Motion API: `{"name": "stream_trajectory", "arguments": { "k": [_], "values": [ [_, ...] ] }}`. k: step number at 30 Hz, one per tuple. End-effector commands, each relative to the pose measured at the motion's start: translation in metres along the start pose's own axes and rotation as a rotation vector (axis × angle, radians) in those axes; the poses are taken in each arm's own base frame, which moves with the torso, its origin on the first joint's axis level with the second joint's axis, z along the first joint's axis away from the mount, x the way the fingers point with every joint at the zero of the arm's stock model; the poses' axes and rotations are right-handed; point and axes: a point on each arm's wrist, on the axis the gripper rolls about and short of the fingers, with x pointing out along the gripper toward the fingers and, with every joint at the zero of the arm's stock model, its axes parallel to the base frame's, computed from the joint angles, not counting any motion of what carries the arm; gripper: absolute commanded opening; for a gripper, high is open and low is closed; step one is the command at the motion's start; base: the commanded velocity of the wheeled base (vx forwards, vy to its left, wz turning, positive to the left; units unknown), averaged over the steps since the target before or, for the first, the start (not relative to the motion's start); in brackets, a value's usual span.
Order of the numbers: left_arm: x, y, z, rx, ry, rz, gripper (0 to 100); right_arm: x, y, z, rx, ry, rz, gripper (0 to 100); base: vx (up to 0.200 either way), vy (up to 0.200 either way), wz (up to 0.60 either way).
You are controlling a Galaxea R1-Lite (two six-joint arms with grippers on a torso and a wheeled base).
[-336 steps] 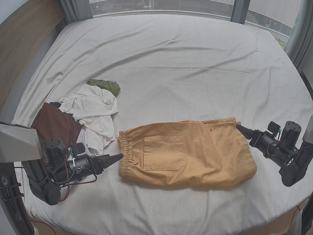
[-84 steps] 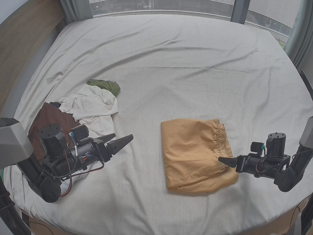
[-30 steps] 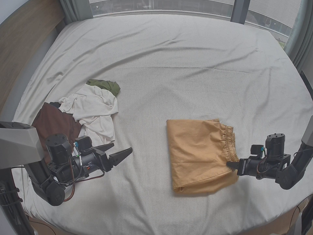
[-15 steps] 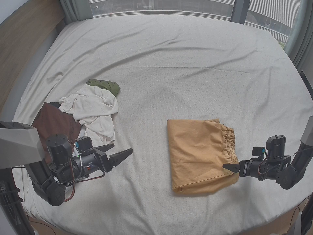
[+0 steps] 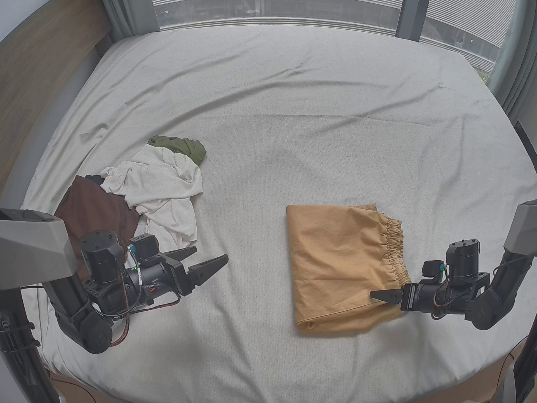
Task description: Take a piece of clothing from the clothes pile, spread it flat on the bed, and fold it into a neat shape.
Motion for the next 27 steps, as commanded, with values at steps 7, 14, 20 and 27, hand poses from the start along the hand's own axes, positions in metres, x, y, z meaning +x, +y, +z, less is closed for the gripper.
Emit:
{"name": "stream_trajectory", "arguments": {
  "k": [7, 14, 20, 27],
  "values": [
    [0.0, 0.0, 0.0, 0.0, 0.0, -0.001, 100, 0.021, 0.006, -0.009, 0.014, -0.017, 0.062, 100, 0.0, 0.0, 0.0],
    [0.0, -0.001, 0.001, 0.001, -0.003, -0.002, 100, 0.023, 0.007, -0.008, 0.023, -0.027, 0.063, 100, 0.0, 0.0, 0.0],
    [0.0, -0.001, 0.001, 0.002, -0.003, -0.004, 100, 0.022, 0.011, -0.009, 0.014, -0.024, 0.074, 0, 0.0, 0.0, 0.0],
    [-0.001, 0.0, 0.003, 0.004, -0.01, -0.001, 100, 0.01, 0.043, -0.004, -0.051, -0.073, 0.17, 0, 0.0, 0.0, 0.0]
  ]
}}
